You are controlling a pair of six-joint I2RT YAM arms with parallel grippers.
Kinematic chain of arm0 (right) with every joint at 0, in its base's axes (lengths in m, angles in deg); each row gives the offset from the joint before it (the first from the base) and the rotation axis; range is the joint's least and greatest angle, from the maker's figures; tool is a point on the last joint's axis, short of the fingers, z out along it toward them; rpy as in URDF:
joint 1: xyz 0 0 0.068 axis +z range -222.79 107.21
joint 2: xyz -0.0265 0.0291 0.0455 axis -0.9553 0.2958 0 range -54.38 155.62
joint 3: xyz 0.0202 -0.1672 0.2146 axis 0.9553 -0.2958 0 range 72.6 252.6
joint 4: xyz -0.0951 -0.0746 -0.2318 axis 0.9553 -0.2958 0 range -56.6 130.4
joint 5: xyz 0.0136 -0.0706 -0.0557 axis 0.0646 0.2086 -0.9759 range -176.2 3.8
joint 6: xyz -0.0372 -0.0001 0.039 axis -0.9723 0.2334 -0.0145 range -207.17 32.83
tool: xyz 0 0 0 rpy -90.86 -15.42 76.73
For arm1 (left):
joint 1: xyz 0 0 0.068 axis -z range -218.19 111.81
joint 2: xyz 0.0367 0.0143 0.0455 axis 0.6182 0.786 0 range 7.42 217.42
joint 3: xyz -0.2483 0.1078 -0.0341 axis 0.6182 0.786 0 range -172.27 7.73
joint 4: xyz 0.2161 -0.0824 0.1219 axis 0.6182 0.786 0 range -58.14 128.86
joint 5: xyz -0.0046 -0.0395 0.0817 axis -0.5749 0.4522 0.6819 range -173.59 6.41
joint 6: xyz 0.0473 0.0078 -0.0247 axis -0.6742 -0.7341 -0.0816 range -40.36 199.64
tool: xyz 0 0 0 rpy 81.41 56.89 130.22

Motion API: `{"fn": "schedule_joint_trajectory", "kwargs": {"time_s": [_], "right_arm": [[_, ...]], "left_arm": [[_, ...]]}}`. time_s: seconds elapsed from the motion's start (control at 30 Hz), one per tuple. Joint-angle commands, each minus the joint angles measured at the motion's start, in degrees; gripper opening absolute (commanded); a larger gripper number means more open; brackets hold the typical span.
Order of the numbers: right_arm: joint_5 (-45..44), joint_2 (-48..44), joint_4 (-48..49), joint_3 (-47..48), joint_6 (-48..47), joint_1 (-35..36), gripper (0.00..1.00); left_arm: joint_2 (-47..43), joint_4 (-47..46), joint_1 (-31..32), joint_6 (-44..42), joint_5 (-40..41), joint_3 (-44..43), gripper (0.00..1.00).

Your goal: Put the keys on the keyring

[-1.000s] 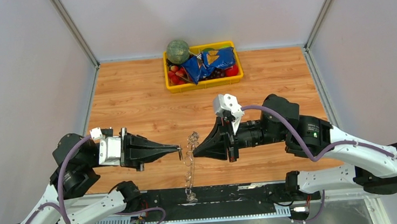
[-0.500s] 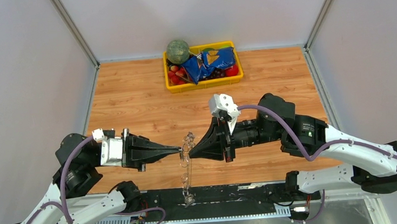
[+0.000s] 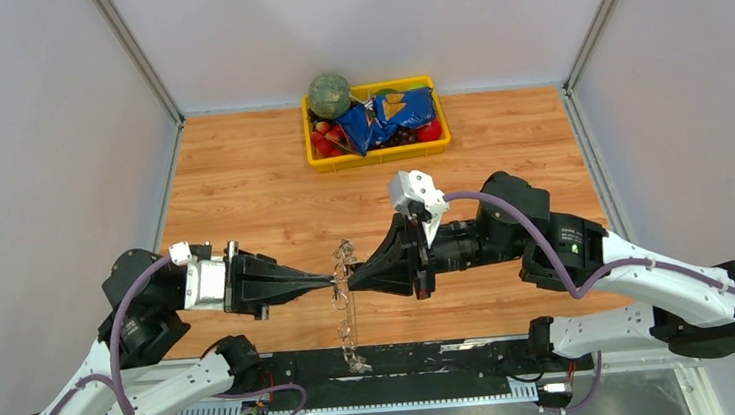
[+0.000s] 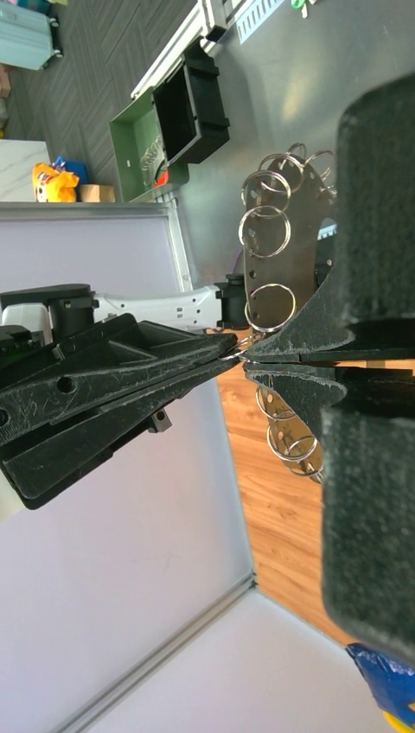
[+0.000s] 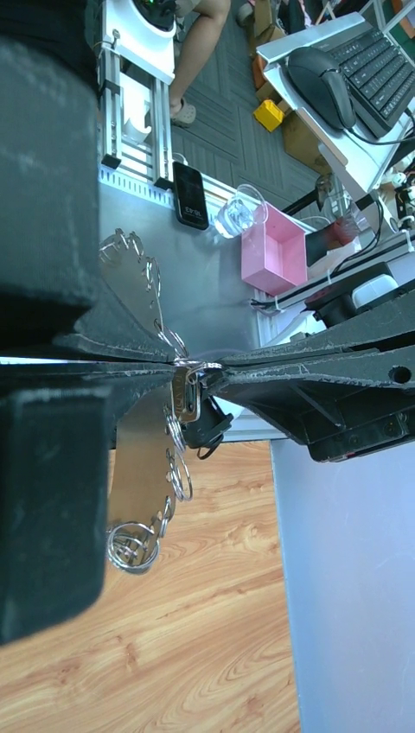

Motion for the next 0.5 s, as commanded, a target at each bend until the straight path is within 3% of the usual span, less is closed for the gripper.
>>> {"fn": "schedule_joint_trajectory", "kwargs": {"time_s": [0.0, 0.27, 0.3, 0.47], "right_arm": [[-1.7, -1.6, 5.3, 2.4, 0.9, -0.1, 0.00], [-4.6, -1.9, 5.5, 2.0, 1.4, -0.1, 0.00], [-5.1, -5.7, 5.5, 1.9, 1.4, -0.1, 0.00], [-7.0, -1.9, 5.9, 1.5, 1.9, -0.1, 0.00]], "left_arm": [[-0.7, -2.6, 0.2, 0.0, -2.1, 0.3, 0.00], [-1.5, -3.6, 0.2, 0.0, -2.5, 0.7, 0.00], [-1.4, -3.7, 0.2, 0.4, -2.6, 0.7, 0.00], [-1.7, -3.8, 0.1, 1.0, -2.6, 0.8, 0.00]]}}
